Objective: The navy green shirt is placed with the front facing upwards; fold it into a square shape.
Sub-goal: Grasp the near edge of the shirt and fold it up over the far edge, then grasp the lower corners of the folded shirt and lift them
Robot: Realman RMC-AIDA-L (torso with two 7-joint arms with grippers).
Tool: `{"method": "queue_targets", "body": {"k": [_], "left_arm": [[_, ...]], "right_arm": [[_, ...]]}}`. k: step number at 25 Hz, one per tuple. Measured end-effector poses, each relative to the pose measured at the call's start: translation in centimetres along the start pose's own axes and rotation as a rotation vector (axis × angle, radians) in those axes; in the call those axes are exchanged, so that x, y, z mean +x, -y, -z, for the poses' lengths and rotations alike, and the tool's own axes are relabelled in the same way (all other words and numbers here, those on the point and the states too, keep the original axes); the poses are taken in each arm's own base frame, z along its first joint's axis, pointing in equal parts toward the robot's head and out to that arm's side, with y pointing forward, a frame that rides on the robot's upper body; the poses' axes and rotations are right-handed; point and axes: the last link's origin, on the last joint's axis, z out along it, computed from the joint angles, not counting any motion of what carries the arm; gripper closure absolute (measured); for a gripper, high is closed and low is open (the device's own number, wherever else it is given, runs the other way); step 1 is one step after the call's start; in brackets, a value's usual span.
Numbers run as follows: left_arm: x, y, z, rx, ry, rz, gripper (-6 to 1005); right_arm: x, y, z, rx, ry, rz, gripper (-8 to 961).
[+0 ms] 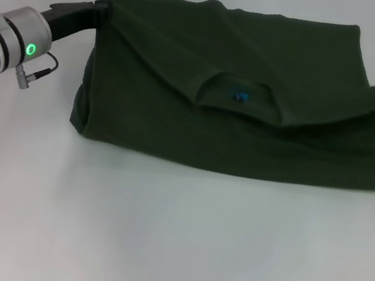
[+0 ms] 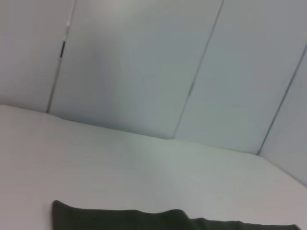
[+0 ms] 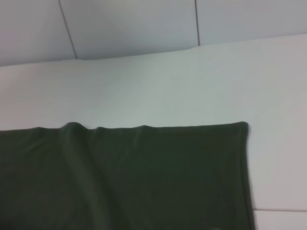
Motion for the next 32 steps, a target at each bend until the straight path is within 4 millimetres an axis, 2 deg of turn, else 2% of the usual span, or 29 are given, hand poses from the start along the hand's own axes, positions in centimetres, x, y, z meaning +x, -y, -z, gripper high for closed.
{"method": "queue_targets", "body": {"k": [9,21,25,32], "left_arm": [[-1.0,0.2,0.1,0.032,-0.005,0.003,958],[-2.3,-1.5,-0.4,-0.001,0.027,-0.017,865],[-2.2,-1.4,-0.4,0.001,0.024,-0.01,768],[-1.5,-0.6,0.0,0.019,0.004,0.003,598]], "right_arm": [[1.3,0.0,-0.1,0.019,0.0,-0.011,874],[2.3,-1.0,-0.6,0.014,-0.036,0.011,869],[2.2,-0.9,-0.6,0.018,-0.033,0.015,867],[0.5,0.3,0.0,0.055,0.024,0.016,563]]}}
